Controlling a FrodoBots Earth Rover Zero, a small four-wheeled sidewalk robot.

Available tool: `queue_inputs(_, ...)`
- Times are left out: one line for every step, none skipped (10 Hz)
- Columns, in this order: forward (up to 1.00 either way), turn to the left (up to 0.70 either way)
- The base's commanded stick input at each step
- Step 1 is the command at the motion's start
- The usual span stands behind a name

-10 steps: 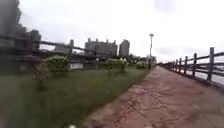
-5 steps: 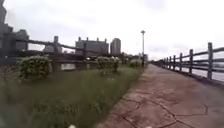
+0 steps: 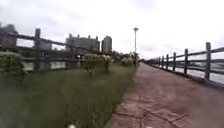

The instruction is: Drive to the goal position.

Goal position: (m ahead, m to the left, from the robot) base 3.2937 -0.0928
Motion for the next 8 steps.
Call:
queue_inputs(0.0,-1.0)
queue_inputs(0.0,-1.0)
queue_inputs(0.0,-1.0)
queue_inputs(0.0,-1.0)
queue_inputs(0.0,-1.0)
queue_inputs(0.0,-1.0)
queue_inputs(0.0,-1.0)
queue_inputs(0.0,-1.0)
